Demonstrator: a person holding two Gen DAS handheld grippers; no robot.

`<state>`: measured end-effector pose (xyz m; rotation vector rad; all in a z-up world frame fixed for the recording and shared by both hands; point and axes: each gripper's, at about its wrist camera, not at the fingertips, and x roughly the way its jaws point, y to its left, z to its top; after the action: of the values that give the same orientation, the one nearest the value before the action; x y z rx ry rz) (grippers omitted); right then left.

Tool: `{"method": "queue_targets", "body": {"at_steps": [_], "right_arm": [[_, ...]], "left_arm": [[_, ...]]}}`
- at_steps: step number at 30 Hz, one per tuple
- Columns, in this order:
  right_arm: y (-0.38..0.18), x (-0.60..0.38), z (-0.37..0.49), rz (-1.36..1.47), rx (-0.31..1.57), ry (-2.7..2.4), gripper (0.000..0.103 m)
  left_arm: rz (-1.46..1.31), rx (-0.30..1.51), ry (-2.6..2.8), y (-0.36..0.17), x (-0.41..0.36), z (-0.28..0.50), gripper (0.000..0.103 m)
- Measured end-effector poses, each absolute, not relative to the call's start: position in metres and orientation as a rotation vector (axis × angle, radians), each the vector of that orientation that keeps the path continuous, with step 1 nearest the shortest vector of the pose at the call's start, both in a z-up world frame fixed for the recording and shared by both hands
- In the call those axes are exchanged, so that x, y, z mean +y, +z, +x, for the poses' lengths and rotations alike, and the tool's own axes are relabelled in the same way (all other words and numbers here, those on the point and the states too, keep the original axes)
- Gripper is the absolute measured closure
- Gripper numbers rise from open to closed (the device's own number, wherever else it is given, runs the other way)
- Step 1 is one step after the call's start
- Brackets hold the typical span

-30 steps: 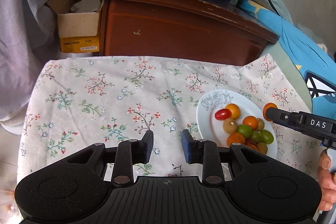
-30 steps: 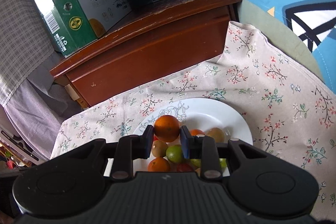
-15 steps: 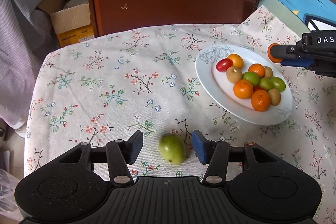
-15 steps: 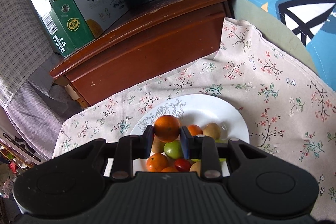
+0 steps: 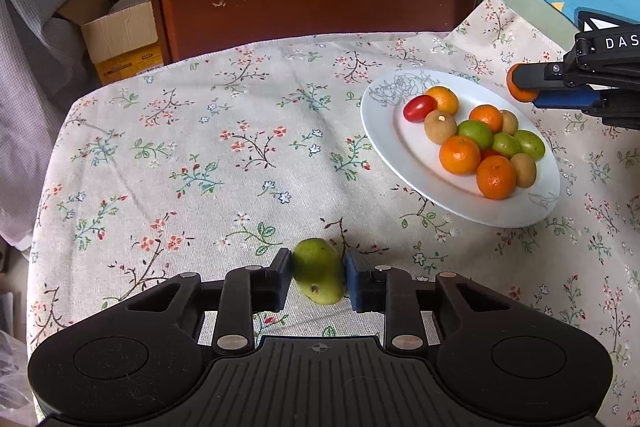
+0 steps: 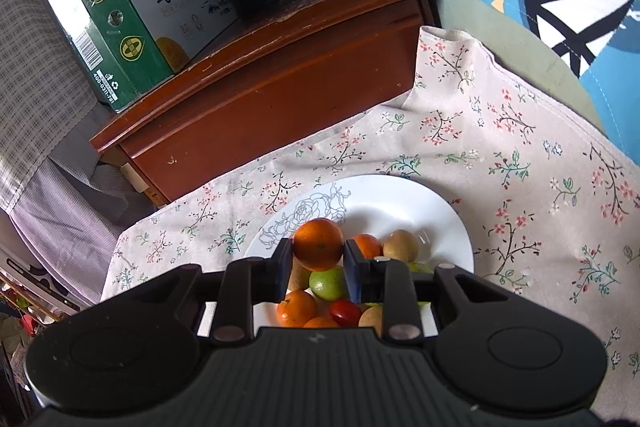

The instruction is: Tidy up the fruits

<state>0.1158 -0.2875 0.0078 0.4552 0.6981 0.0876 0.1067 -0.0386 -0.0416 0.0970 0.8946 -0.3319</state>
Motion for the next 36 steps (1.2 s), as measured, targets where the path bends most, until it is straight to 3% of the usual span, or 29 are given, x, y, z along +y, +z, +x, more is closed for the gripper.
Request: {"method": "queue_targets", "body": {"at_steps": [9,32,33,36], "right_arm": [[0.005,-0.301,0.129,0.505,0.700,0.098,0.075],[-0.022,-0.295,0.164,0.406,0.735,0.087,0.072],[-0.021,-0.294,0.164,0.404,0.734,0.089,0.072],[-0.016,-0.294,0.160,0.413,0.729,0.089,0.072]], "left_arm": [[-0.012,0.813,-0.407,-0.014,-0.051,0.123,0.077],[0.009,0.803,-0.484,-0.024,-0.104,0.157,0.075],[0.011,0.800,-0.485,-0.023,-0.105,0.156,0.074],[0.035,0.788,-0.446,-0.014,-0.108,0.152,0.046]]}}
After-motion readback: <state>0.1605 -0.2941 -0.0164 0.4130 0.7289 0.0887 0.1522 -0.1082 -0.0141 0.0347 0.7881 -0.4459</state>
